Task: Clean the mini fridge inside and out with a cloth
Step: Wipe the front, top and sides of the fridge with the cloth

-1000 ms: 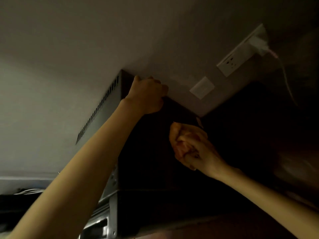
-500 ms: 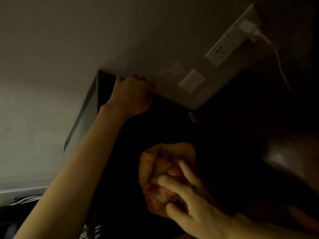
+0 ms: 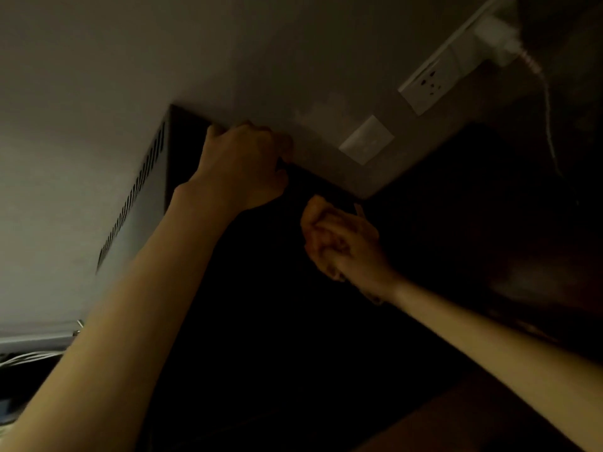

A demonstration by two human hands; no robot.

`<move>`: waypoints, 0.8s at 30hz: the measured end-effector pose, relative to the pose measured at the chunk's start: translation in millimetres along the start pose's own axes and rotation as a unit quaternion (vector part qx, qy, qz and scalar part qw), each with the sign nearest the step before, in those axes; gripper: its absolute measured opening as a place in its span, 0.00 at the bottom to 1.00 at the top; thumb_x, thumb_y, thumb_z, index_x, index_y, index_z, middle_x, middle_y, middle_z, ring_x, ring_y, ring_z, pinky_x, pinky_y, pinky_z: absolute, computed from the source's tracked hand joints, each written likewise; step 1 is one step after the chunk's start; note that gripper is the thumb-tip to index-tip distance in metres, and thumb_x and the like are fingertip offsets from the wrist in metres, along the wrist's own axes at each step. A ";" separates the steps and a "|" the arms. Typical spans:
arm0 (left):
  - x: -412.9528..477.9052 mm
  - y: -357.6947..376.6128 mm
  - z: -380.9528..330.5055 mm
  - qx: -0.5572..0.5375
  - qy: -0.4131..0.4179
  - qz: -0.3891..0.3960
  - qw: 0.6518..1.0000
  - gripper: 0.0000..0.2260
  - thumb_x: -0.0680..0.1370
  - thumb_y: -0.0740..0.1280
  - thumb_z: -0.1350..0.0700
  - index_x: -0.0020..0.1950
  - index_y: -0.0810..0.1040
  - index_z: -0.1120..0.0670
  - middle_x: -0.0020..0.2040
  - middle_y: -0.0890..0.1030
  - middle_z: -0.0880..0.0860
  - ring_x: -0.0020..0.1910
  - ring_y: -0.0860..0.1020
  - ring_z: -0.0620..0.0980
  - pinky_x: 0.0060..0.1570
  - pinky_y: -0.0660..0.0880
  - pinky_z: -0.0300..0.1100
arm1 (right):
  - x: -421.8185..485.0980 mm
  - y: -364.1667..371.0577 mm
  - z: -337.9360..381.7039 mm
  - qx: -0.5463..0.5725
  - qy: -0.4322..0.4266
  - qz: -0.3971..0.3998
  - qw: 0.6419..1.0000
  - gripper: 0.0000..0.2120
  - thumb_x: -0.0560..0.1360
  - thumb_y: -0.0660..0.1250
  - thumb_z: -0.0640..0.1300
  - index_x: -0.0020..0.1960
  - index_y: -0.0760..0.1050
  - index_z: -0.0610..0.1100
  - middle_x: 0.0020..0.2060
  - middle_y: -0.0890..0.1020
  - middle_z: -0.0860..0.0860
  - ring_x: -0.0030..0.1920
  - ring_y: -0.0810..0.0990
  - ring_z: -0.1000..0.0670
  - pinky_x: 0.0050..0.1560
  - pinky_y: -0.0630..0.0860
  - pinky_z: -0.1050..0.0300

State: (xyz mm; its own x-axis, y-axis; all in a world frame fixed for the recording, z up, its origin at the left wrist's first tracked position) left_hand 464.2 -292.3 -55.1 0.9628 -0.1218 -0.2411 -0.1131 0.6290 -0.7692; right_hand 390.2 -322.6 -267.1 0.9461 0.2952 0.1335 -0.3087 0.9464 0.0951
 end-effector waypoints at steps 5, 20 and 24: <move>3.8 0.8 4.5 -0.006 -0.007 -0.004 1.000 0.16 0.74 0.64 0.51 0.62 0.75 0.43 0.63 0.76 0.50 0.66 0.69 0.56 0.64 0.61 0.52 | 56.3 -8.5 -28.9 0.167 0.087 0.030 0.982 0.06 0.69 0.60 0.30 0.42 0.72 0.38 0.27 0.73 0.47 0.23 0.68 0.53 0.22 0.61 0.64; 3.8 -0.6 2.9 -0.023 0.007 -0.009 1.000 0.14 0.74 0.65 0.51 0.59 0.76 0.43 0.62 0.76 0.50 0.66 0.69 0.54 0.63 0.63 0.51 | -14.6 -28.4 -99.8 0.039 0.155 0.047 0.986 0.09 0.67 0.61 0.43 0.45 0.75 0.52 0.41 0.77 0.52 0.43 0.76 0.46 0.43 0.75 0.46; 0.8 -5.1 -1.6 -0.022 0.011 -0.003 1.000 0.13 0.75 0.65 0.52 0.58 0.76 0.44 0.61 0.77 0.49 0.65 0.70 0.54 0.63 0.64 0.51 | -80.2 -33.6 -97.6 0.004 0.202 0.060 0.977 0.17 0.68 0.60 0.47 0.56 0.70 0.59 0.53 0.66 0.61 0.63 0.65 0.50 0.61 0.63 0.69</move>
State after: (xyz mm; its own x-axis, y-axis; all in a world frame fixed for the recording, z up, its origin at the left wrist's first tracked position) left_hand 465.1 -296.9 -52.3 0.9578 -0.1426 -0.2497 -0.1192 0.5934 -0.7960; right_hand 334.3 -365.2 -377.2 0.8638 0.4336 -0.2566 -0.4192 0.9010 0.1114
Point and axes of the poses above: each hand's wrist, its own x-axis towards the middle knuckle, its own y-axis out of the palm, z = x × y, the point moved 3 cm from there along x, towards the middle knuckle
